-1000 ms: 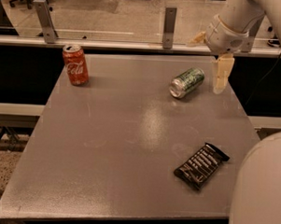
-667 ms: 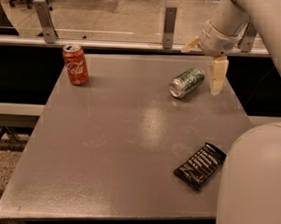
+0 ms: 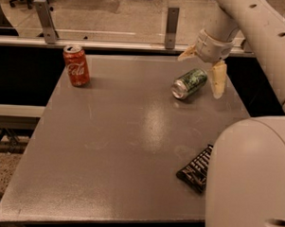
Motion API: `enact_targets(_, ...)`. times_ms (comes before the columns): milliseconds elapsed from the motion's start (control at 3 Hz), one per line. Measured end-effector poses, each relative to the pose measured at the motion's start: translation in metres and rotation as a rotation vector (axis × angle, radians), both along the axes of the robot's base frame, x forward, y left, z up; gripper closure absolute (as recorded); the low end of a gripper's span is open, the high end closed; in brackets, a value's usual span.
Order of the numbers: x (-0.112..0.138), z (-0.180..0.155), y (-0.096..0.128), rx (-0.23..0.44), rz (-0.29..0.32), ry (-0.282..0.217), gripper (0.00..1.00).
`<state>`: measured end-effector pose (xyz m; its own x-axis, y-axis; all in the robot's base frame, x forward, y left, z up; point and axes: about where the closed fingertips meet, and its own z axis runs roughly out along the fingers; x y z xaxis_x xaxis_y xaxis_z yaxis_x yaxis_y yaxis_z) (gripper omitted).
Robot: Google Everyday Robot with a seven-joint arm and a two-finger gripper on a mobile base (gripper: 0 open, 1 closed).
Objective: Place green can upright
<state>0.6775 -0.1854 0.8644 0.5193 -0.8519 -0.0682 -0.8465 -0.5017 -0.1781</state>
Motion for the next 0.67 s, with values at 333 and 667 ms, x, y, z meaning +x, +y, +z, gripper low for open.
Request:
enact_targets(333,0.0040,-0.0065,0.0044,-0.006,0.045,0.007,0.00)
enact_targets(667,0.0053,-0.0118,0.0095,-0.019,0.082,0.020,0.18)
